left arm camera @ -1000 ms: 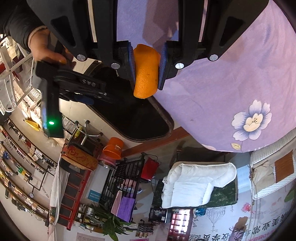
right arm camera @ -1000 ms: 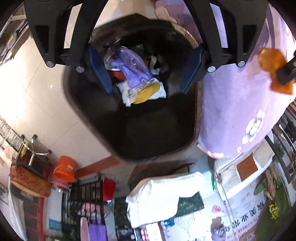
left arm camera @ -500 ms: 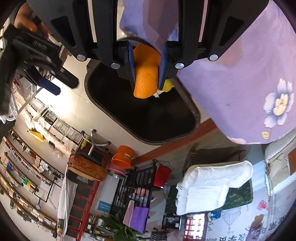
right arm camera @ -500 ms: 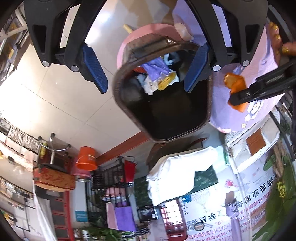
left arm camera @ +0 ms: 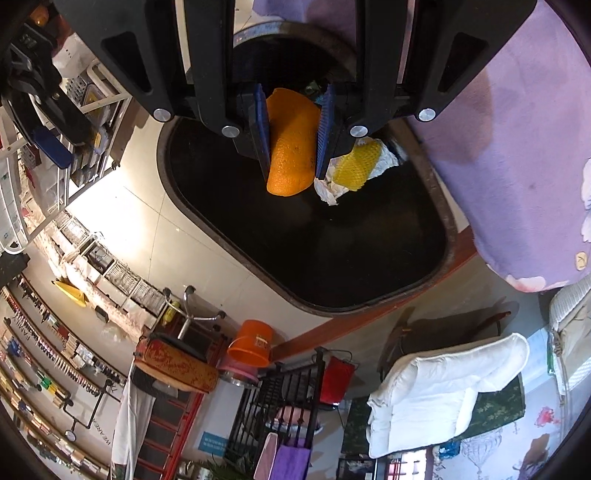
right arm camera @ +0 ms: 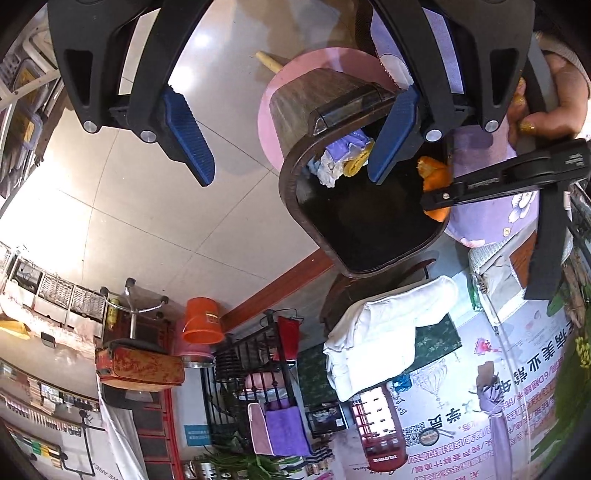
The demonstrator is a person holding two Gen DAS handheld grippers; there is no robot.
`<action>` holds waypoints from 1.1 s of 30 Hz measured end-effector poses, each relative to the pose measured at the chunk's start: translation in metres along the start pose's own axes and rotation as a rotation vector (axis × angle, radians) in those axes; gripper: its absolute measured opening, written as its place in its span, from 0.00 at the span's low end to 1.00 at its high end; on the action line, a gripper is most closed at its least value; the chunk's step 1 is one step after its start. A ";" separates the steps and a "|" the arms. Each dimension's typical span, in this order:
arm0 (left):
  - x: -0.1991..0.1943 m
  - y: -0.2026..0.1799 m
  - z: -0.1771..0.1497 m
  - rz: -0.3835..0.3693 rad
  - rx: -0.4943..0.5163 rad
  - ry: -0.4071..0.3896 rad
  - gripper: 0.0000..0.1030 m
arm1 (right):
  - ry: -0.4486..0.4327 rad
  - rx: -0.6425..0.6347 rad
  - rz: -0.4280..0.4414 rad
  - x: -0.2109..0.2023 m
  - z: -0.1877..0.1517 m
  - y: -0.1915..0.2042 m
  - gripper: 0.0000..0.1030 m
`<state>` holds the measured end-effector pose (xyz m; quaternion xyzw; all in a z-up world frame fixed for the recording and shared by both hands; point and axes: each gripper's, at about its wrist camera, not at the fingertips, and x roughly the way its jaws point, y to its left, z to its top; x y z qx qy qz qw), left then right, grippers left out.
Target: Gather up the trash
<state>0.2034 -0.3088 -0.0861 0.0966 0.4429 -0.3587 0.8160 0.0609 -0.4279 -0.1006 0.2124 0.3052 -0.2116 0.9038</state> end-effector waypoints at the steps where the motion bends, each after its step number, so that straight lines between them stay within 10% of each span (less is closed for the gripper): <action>1: 0.003 -0.001 0.001 0.007 0.003 0.004 0.24 | 0.002 0.003 0.001 0.001 0.000 -0.001 0.82; 4: 0.008 -0.003 0.003 0.007 0.018 0.021 0.30 | 0.004 0.006 0.000 0.002 -0.002 -0.001 0.82; 8: 0.001 -0.005 0.003 0.020 0.034 -0.019 0.67 | 0.002 0.002 -0.011 0.002 -0.003 -0.002 0.85; 17: -0.061 -0.008 -0.012 0.051 0.047 -0.205 0.89 | -0.038 0.002 -0.046 -0.006 -0.003 -0.002 0.92; 33: -0.174 0.024 -0.080 0.341 -0.034 -0.444 0.95 | -0.161 -0.122 0.074 -0.047 -0.010 0.071 0.95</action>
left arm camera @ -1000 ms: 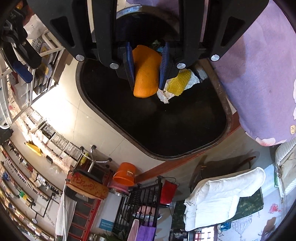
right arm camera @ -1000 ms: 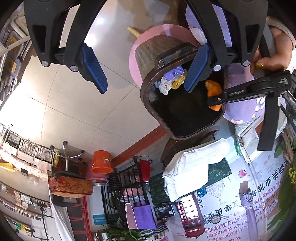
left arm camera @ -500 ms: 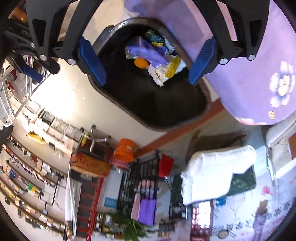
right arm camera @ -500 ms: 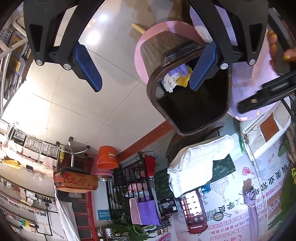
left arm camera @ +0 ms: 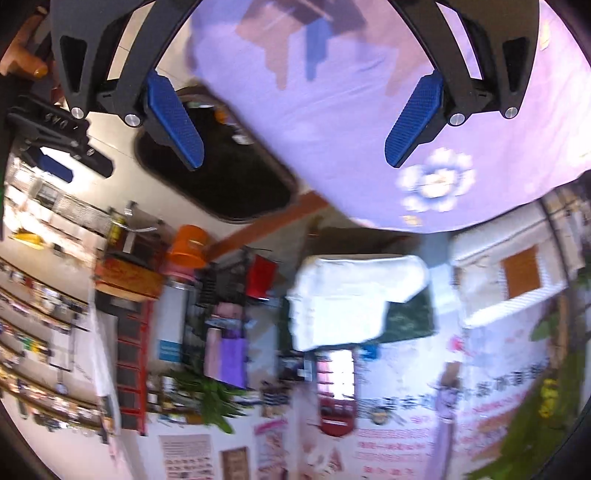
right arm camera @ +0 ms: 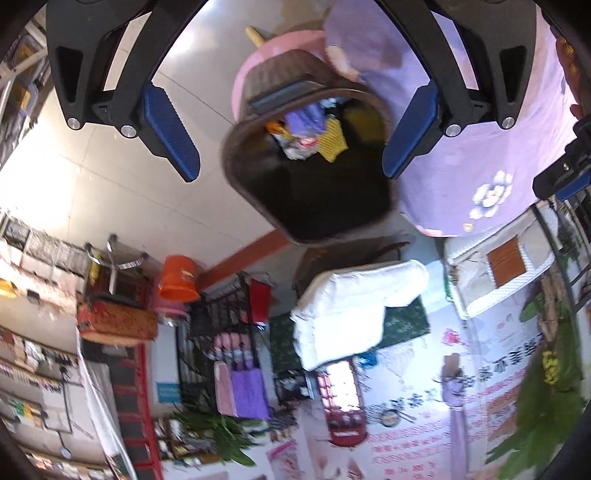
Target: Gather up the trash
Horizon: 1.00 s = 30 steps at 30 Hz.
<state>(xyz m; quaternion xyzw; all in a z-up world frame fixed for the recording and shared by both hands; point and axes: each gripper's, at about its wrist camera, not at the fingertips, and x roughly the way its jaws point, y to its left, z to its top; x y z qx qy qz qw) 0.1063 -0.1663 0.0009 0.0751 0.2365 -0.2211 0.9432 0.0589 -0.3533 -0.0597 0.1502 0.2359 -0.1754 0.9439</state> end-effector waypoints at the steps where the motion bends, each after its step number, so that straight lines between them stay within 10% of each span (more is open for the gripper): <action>1: -0.005 0.002 -0.003 0.022 -0.006 -0.007 0.95 | -0.009 -0.014 0.014 -0.003 0.000 0.007 0.95; 9: -0.057 0.044 -0.031 0.249 -0.074 -0.045 0.95 | -0.067 -0.123 0.135 -0.036 -0.004 0.072 0.95; 30: -0.130 0.099 -0.064 0.376 -0.201 -0.135 0.95 | -0.106 -0.250 0.332 -0.100 -0.039 0.150 0.95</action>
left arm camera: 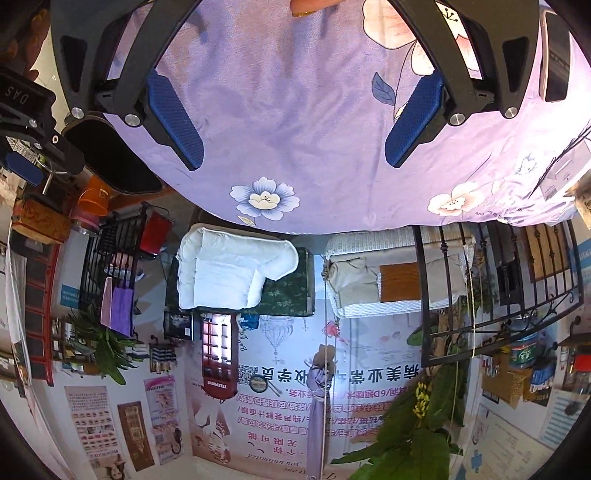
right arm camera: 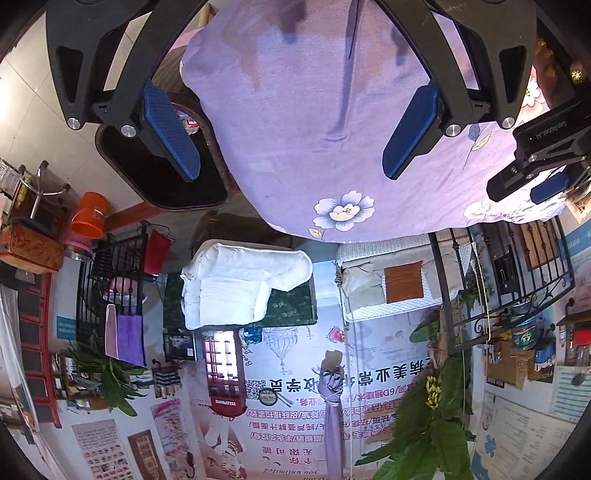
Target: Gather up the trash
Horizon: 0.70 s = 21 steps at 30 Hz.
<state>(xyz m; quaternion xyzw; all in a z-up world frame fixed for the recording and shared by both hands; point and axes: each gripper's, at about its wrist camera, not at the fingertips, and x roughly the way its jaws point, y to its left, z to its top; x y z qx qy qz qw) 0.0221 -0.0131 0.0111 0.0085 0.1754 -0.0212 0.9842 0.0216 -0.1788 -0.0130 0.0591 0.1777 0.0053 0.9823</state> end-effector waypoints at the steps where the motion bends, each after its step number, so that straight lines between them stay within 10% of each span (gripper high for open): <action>1: 0.000 0.002 0.000 0.004 -0.002 -0.001 0.95 | 0.001 -0.002 0.002 -0.001 -0.001 0.001 0.95; 21: 0.001 0.009 -0.002 0.020 0.001 -0.001 0.95 | 0.020 0.002 0.006 0.005 -0.001 0.001 0.95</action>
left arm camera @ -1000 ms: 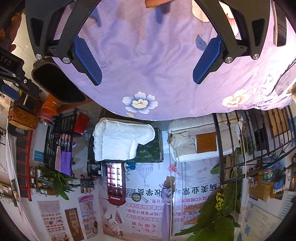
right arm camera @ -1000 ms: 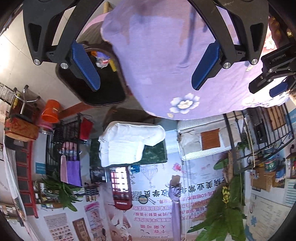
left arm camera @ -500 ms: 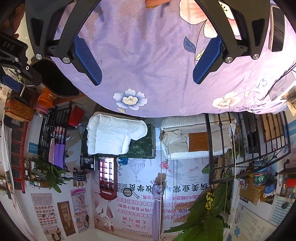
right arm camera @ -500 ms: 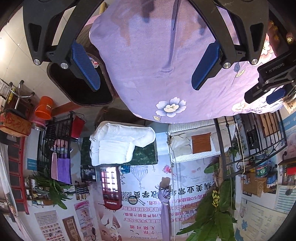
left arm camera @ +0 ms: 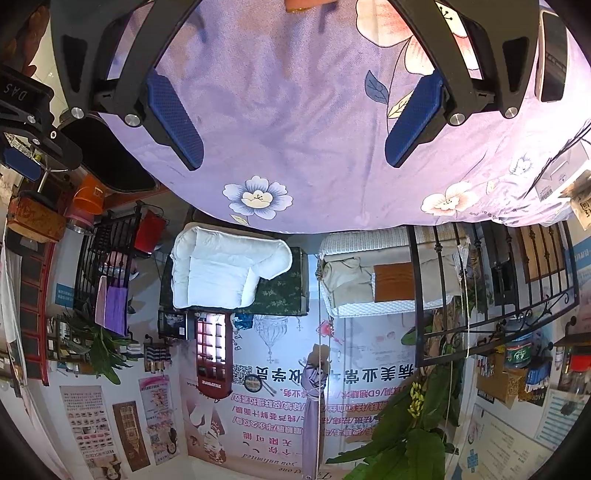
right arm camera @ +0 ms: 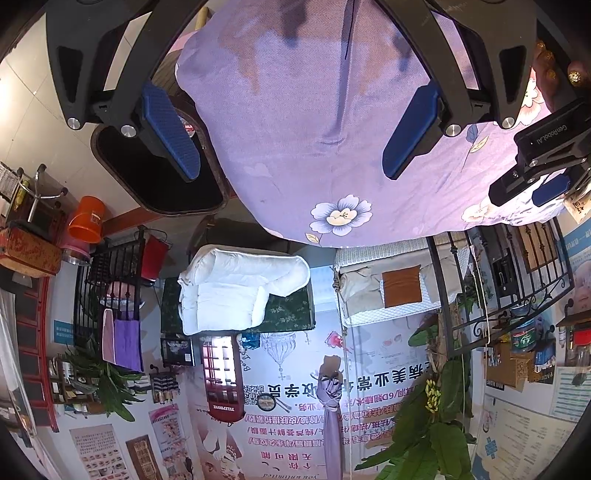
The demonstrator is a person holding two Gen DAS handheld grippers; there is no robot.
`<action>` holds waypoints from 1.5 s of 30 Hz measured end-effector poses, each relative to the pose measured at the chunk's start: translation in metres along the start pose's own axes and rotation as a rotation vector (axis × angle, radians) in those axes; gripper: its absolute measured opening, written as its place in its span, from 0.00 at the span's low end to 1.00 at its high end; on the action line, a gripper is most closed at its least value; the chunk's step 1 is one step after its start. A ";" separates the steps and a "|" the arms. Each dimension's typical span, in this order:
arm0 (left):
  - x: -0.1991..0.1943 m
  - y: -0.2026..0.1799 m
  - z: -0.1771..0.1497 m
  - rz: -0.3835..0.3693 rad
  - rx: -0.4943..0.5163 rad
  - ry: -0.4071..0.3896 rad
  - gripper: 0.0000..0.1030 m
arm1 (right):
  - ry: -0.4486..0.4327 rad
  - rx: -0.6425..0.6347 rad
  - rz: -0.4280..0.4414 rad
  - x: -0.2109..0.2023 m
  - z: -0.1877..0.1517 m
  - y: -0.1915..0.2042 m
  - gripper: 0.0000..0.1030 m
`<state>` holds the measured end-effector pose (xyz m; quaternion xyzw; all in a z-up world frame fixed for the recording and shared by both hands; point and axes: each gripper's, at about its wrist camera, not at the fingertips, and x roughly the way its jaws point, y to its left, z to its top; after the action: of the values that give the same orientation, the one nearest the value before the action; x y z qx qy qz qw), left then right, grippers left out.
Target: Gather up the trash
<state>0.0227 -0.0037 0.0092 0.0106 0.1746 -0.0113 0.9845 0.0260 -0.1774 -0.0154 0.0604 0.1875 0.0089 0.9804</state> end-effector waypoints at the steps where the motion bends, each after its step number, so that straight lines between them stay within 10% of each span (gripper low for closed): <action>1: 0.000 0.000 0.000 0.003 -0.001 0.000 0.95 | 0.002 0.000 0.001 0.001 0.000 0.000 0.95; 45: -0.001 0.012 0.004 0.008 -0.011 0.009 0.95 | 0.012 0.010 0.014 0.005 -0.002 0.007 0.95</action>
<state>0.0236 0.0083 0.0132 0.0062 0.1791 -0.0062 0.9838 0.0303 -0.1702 -0.0180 0.0668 0.1927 0.0152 0.9789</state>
